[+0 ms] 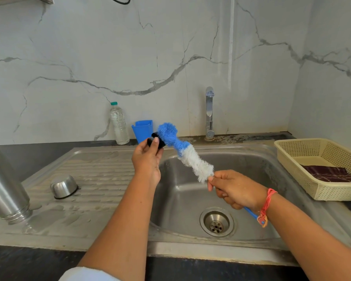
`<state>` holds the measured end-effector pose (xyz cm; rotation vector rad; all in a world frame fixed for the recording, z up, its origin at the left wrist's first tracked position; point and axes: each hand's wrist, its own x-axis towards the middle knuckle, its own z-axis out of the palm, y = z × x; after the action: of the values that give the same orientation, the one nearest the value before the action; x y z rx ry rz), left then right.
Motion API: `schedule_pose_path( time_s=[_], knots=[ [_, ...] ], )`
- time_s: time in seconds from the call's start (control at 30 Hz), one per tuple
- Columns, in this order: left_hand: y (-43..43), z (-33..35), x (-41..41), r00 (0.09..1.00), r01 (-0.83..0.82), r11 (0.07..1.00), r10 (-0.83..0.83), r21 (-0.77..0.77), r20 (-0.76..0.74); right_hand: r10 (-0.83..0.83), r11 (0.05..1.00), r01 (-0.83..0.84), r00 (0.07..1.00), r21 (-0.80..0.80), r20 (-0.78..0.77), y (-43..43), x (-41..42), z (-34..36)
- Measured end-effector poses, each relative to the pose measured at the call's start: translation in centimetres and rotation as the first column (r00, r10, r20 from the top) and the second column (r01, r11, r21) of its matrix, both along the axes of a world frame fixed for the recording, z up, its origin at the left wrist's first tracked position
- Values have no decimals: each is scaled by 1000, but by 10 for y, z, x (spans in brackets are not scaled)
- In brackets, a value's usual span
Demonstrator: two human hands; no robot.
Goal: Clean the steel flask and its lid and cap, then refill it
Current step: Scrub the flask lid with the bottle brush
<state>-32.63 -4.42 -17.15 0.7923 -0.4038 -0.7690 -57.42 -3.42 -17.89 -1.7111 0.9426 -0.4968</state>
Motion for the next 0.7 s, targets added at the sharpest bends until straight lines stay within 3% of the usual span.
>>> schedule_pose_path(
  time_s=[0.27, 0.4, 0.6, 0.7],
  knots=[
    [-5, 4, -6, 985, 2, 999, -8, 34, 172, -53, 996, 59, 995, -65, 83, -5, 0, -2],
    [0, 9, -5, 995, 11, 998, -4, -65, 96, -14, 999, 17, 998, -41, 66, -3, -2, 3],
    [2, 10, 1, 978, 196, 977, -189, -87, 85, 15, 999, -13, 999, -42, 30, -3, -5, 7],
    [5, 18, -1, 979, 182, 977, -191, -110, -76, 23, 999, -22, 1000, -50, 19, -3, -7, 7]
  ],
)
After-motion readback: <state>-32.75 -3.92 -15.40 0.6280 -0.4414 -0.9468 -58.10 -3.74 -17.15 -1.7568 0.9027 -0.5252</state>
